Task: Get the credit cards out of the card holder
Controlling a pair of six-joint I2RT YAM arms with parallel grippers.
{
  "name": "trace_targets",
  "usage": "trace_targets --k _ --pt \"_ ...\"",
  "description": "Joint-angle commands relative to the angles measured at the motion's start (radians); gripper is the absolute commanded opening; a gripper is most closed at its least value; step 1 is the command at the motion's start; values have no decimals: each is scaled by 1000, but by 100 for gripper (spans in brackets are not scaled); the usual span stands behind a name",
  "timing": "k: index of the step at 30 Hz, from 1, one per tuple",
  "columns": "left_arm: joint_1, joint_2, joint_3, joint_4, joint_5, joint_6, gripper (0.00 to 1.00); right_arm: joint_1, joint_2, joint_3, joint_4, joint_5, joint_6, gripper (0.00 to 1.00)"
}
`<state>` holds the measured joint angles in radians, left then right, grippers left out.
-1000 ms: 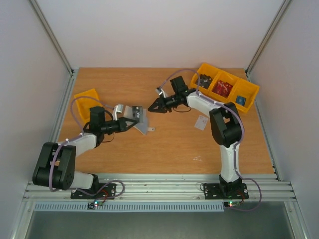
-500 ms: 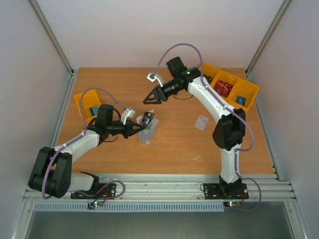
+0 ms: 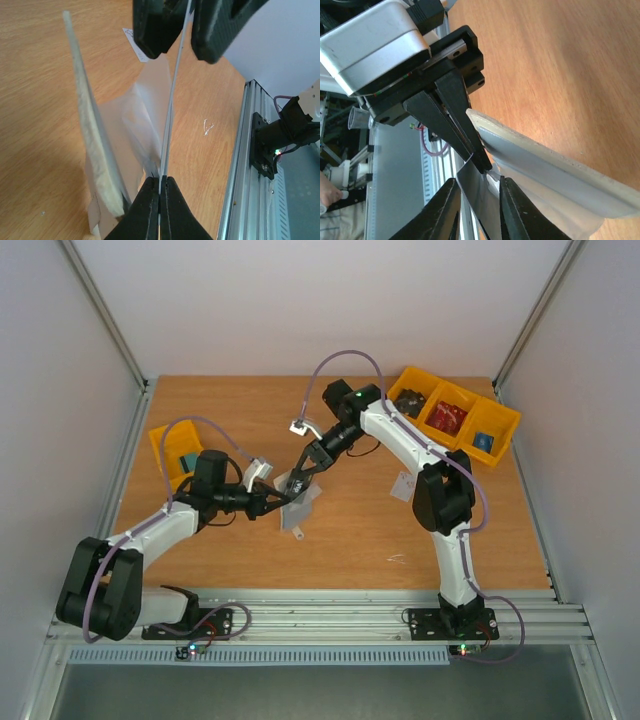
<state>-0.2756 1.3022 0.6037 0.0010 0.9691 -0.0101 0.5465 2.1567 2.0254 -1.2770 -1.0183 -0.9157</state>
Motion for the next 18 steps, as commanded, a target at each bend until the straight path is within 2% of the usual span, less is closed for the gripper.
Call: trace_targets --k 1,5,7,8,10,11,12,18 --pt "1 -20 11 41 22 24 0 12 -18 -8 -30 13 -8 15" --pt "1 -22 6 50 9 -21 0 10 -32 -16 -25 24 -9 2" --pt "1 -24 -2 61 -23 -32 1 3 -52 -35 13 40 15 1" --pt "0 -25 -7 71 -44 -47 11 -6 -65 -47 39 41 31 1" --pt "1 -26 -16 76 -67 -64 46 -26 -95 -63 92 46 72 1" --pt "1 -27 -21 77 -70 -66 59 -37 -107 -65 114 58 91 1" --pt "0 -29 -26 76 -74 -66 65 -46 -121 -63 135 75 107 1" --pt "2 -48 -53 87 -163 -119 74 -87 -178 -33 143 169 133 1"
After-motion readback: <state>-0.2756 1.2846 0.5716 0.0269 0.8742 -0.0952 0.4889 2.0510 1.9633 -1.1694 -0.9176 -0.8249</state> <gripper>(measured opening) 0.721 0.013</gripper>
